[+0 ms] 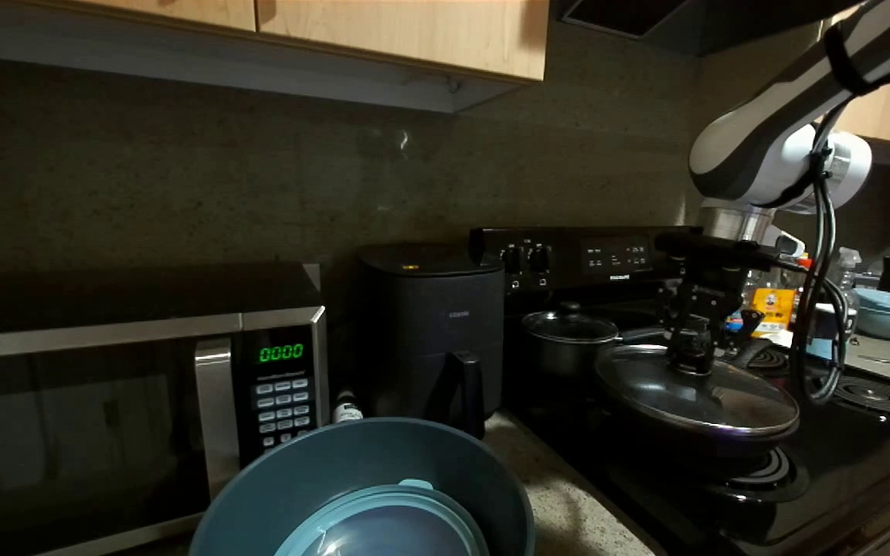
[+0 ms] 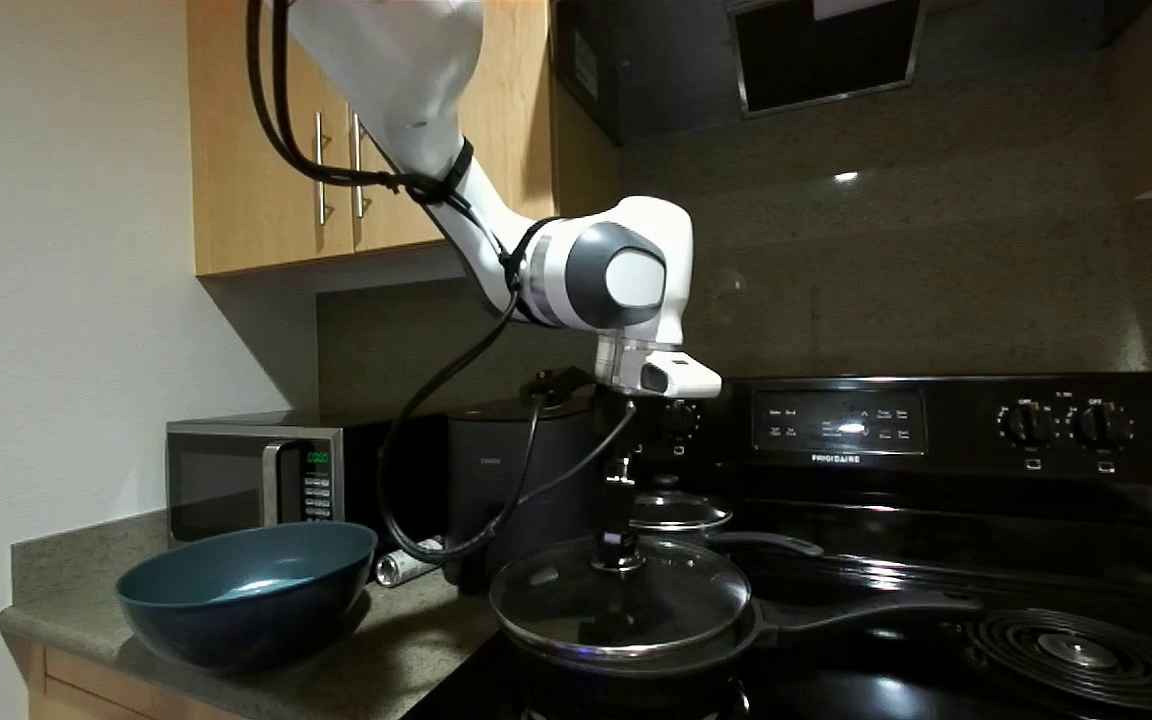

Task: Pick up the lid from the bowl and put it on the pan

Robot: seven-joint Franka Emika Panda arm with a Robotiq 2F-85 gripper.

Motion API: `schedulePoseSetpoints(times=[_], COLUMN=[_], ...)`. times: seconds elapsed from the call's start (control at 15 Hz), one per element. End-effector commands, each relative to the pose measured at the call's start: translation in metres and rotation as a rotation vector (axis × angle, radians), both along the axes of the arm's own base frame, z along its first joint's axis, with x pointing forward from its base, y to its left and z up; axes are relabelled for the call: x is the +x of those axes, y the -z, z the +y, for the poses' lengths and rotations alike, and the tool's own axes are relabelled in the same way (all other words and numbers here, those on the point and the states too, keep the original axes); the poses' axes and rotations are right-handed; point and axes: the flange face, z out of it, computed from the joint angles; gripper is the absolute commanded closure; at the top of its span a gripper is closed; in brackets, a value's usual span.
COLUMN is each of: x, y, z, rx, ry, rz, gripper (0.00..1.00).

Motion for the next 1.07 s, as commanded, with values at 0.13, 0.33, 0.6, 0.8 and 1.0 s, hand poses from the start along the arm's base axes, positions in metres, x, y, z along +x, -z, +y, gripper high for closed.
schedulePoseSetpoints(times=[0.13,0.33,0.6,0.8,1.0], x=[0.0,0.002,0.008,0.011,0.009], y=[0.002,0.001,-0.006,-0.006,0.001], z=[-0.009,-0.012,-0.014,-0.013,-0.011], rx=[0.03,0.025,0.017,0.022,0.051], ry=[-0.025,-0.02,-0.013,-0.034,-0.053], rz=[0.002,-0.003,-0.046,-0.056,-0.031], gripper=[0.75,0.75,0.75,0.75,0.75])
